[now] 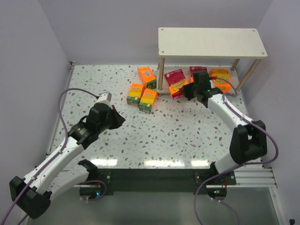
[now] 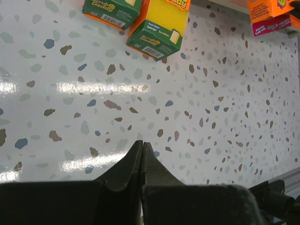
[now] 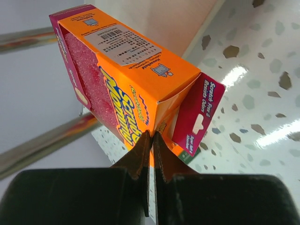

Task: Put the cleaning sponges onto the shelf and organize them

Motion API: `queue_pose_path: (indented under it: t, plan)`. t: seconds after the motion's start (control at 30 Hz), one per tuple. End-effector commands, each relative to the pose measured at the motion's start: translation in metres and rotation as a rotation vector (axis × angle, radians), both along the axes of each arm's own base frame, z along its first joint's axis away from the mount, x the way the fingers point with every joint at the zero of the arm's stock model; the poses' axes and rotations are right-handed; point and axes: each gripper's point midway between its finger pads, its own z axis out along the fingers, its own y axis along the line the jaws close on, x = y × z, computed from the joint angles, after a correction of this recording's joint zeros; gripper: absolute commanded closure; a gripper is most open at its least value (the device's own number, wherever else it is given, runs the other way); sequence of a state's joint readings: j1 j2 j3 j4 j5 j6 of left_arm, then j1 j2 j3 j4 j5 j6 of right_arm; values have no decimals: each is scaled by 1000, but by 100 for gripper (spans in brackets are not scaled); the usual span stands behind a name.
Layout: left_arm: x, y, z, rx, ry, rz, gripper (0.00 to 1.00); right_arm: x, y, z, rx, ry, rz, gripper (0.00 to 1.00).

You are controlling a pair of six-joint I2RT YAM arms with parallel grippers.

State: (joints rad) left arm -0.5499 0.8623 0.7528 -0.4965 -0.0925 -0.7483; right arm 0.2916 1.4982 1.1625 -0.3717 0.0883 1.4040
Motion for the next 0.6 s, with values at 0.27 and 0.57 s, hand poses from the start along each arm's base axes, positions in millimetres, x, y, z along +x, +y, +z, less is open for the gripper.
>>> queue_pose_path:
  t: [0.27, 0.57]
  plan:
    - [19, -8, 23, -8, -27, 5, 100, 105, 7, 5, 103, -95, -211, 100]
    - [30, -9, 24, 3, -25, 18, 100, 115, 1, -39, 104, -28, -303, 100]
